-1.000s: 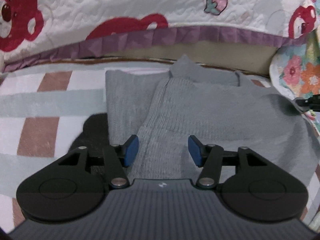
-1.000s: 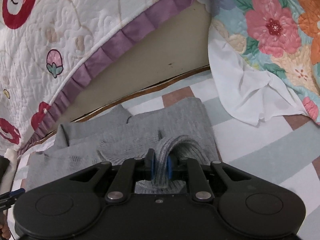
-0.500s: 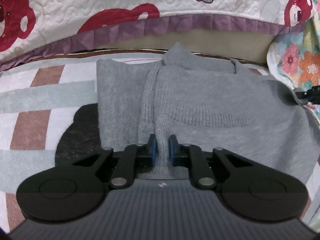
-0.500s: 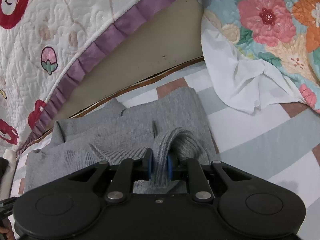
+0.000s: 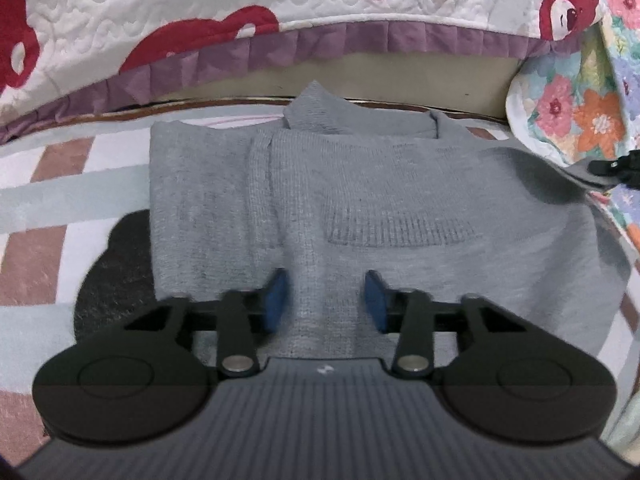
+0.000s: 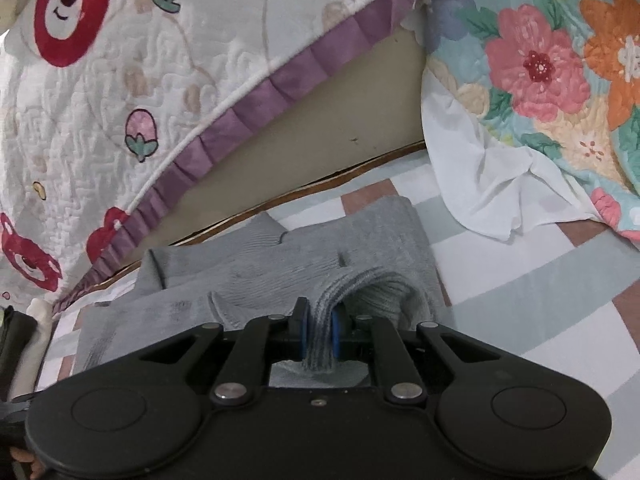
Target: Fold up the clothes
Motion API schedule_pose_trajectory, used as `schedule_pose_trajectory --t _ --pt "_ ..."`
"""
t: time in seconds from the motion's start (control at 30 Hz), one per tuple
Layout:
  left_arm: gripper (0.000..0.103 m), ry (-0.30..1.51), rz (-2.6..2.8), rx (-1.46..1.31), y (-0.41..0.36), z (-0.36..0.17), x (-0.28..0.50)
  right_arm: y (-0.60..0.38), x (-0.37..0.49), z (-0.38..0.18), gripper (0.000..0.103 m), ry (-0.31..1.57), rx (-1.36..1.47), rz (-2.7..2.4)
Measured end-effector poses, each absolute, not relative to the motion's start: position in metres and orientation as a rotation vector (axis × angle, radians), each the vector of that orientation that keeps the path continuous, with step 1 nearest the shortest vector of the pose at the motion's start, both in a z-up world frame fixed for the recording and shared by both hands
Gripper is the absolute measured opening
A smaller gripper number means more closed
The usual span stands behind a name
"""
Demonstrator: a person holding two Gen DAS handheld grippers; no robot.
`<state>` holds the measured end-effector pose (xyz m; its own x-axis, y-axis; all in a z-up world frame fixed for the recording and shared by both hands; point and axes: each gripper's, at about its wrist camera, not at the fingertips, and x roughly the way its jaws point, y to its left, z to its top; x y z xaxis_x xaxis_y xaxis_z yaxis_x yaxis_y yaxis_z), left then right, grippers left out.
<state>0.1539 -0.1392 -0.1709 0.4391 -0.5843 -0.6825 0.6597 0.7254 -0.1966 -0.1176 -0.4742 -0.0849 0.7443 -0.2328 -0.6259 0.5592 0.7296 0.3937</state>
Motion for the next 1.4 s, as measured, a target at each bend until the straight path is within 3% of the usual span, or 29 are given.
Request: schedule_pose_trajectory --t 0.43,0.7,0.83,1.03,1.2,1.4 --pt "0.008 0.66 -0.833 -0.123 -0.107 -0.122 0.159 -0.47 -0.141 -0.077 0.012 0.553 0.641 -0.536" --pt "0.008 0.563 -0.76 -0.04 -0.098 -0.091 0.159 -0.48 -0.113 -0.011 0.01 0.434 0.527 -0.521" --pt "0.008 0.518 -0.754 -0.105 -0.083 -0.08 0.16 -0.474 -0.116 0.023 0.01 0.311 0.498 -0.495" --pt "0.008 0.37 -0.706 -0.133 -0.064 -0.039 0.156 -0.462 -0.136 0.05 0.01 -0.042 0.648 -0.357" --pt "0.008 0.364 -0.678 -0.181 -0.052 -0.038 0.158 -0.446 -0.116 0.082 0.01 -0.007 0.494 -0.295" --pt "0.008 0.545 -0.724 -0.074 -0.06 -0.083 0.152 -0.418 -0.189 0.002 0.01 0.187 0.446 -0.378"
